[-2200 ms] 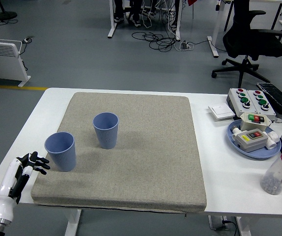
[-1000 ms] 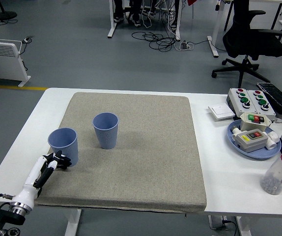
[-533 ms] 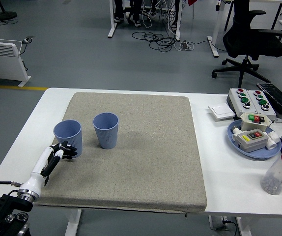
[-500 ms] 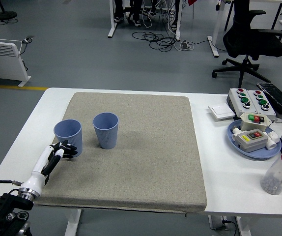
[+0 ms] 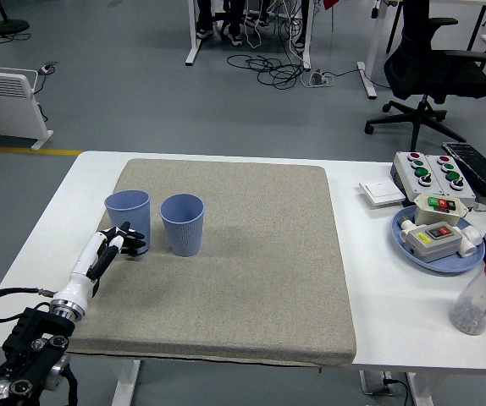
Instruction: Push cup pick cup insert cup
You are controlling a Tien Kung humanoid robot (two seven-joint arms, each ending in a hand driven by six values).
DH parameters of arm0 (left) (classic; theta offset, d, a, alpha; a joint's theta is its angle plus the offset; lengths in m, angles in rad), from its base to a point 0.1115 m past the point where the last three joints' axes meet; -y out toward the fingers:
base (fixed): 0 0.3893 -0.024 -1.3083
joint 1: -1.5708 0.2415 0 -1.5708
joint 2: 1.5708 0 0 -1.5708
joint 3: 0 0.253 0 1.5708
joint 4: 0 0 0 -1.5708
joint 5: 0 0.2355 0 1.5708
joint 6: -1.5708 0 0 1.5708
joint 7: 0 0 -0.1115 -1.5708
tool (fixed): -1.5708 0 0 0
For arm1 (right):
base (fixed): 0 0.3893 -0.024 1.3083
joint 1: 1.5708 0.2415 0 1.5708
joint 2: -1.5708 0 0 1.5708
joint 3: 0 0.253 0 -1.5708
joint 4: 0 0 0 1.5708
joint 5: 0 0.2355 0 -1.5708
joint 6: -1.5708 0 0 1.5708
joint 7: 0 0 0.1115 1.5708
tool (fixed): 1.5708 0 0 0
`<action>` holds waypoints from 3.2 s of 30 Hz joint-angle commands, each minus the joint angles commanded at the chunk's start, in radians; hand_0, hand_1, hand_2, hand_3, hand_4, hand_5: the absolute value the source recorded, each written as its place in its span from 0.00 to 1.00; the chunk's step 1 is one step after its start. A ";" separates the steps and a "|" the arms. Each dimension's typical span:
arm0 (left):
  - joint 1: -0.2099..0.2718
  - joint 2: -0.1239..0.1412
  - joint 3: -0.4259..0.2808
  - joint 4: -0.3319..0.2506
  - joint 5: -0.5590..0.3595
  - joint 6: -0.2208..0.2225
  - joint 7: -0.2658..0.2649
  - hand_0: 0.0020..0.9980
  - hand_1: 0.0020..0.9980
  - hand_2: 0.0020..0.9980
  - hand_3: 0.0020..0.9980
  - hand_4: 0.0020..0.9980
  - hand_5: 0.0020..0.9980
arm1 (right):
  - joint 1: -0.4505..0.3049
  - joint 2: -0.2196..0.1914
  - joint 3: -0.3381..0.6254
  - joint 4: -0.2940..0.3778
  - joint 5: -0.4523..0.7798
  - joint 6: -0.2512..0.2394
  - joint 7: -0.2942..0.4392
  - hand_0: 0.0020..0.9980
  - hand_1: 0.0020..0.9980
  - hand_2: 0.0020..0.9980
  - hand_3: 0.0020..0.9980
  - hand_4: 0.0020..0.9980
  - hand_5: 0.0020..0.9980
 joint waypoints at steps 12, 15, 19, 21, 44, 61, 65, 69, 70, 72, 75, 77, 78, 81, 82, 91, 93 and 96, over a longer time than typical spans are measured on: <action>-0.008 -0.007 0.000 0.024 0.007 0.000 0.001 0.57 0.61 0.53 0.49 0.57 1.00 | -0.002 0.001 -0.006 0.000 0.001 0.001 -0.001 0.73 0.66 0.67 0.58 0.10 0.54; -0.008 -0.005 0.001 0.022 0.006 0.001 0.001 0.57 0.61 0.53 0.49 0.57 1.00 | -0.002 0.001 -0.007 0.000 0.004 0.001 -0.001 0.73 0.66 0.67 0.58 0.10 0.54; -0.011 0.000 -0.003 0.033 0.006 -0.002 0.000 0.58 0.62 0.53 0.49 0.57 1.00 | -0.001 0.001 -0.009 0.000 0.006 0.001 -0.001 0.73 0.66 0.67 0.58 0.10 0.54; -0.019 0.002 -0.007 0.049 0.007 -0.004 -0.001 0.58 0.62 0.53 0.49 0.57 1.00 | -0.001 0.001 -0.008 0.000 0.005 0.001 -0.001 0.73 0.66 0.67 0.58 0.10 0.54; -0.106 -0.034 -0.042 0.162 0.022 -0.019 -0.020 0.59 0.62 0.53 0.48 0.55 1.00 | 0.000 0.003 -0.020 0.000 0.010 0.001 -0.001 0.73 0.66 0.67 0.58 0.10 0.54; 0.003 0.037 -0.008 -0.027 -0.009 0.075 -0.046 0.44 0.54 0.47 0.46 0.61 1.00 | 0.001 0.002 -0.018 0.000 0.019 0.001 0.001 0.73 0.66 0.67 0.58 0.09 0.54; 0.041 0.080 0.001 -0.165 0.019 0.126 -0.046 0.39 0.51 0.46 0.48 0.77 0.99 | 0.002 0.000 -0.015 0.000 0.020 0.001 0.001 0.73 0.66 0.67 0.58 0.09 0.54; 0.022 0.116 0.020 -0.319 0.122 0.136 0.002 0.39 0.51 0.46 0.48 0.77 0.99 | 0.003 -0.002 -0.011 0.000 0.017 0.002 0.000 0.73 0.66 0.67 0.58 0.09 0.54; 0.012 0.123 0.023 -0.361 0.163 0.122 0.026 0.39 0.51 0.46 0.48 0.77 0.99 | 0.002 -0.002 -0.011 0.000 0.017 0.002 -0.001 0.73 0.66 0.67 0.58 0.09 0.54; -0.030 0.141 0.036 -0.435 0.247 0.063 0.103 0.65 0.76 0.78 0.85 0.91 0.82 | 0.002 -0.003 -0.013 0.000 0.019 0.002 -0.002 0.73 0.66 0.67 0.58 0.09 0.54; -0.084 0.158 0.060 -0.499 0.370 -0.029 0.212 0.65 0.76 0.78 0.85 0.91 0.82 | 0.001 -0.004 -0.016 0.000 0.023 0.002 -0.003 0.73 0.66 0.67 0.58 0.09 0.54; -0.142 0.172 0.100 -0.508 0.454 -0.111 0.292 0.93 0.96 1.00 1.00 0.97 0.59 | -0.001 -0.005 -0.020 0.000 0.030 0.001 -0.005 0.73 0.66 0.67 0.58 0.09 0.54; -0.176 0.179 0.129 -0.495 0.500 -0.153 0.332 0.93 0.96 1.00 1.00 0.97 0.59 | -0.004 -0.006 -0.023 0.000 0.034 0.001 -0.005 0.73 0.66 0.67 0.58 0.09 0.54; -0.254 0.184 0.195 -0.462 0.623 -0.262 0.402 0.93 0.96 1.00 1.00 0.97 0.59 | -0.006 -0.007 -0.031 0.000 0.039 0.001 -0.005 0.73 0.66 0.67 0.58 0.09 0.54; -0.278 0.183 0.217 -0.447 0.654 -0.290 0.418 0.93 0.96 1.00 1.00 0.97 0.59 | -0.008 -0.007 -0.034 0.000 0.041 0.000 -0.006 0.73 0.66 0.67 0.58 0.09 0.54; -0.419 0.153 0.337 -0.295 0.826 -0.467 0.502 0.94 0.97 1.00 1.00 0.90 0.26 | -0.015 -0.012 -0.060 0.000 0.072 -0.002 -0.008 0.73 0.66 0.67 0.58 0.09 0.54; -0.432 0.136 0.332 -0.259 0.842 -0.471 0.504 0.94 0.97 1.00 1.00 0.90 0.26 | -0.015 -0.012 -0.065 0.000 0.070 -0.002 -0.009 0.73 0.66 0.67 0.58 0.09 0.54; -0.456 0.111 0.325 -0.199 0.880 -0.464 0.495 0.82 0.90 0.97 0.99 0.80 0.17 | -0.013 -0.013 -0.075 0.000 0.073 -0.001 -0.010 0.73 0.66 0.67 0.58 0.09 0.54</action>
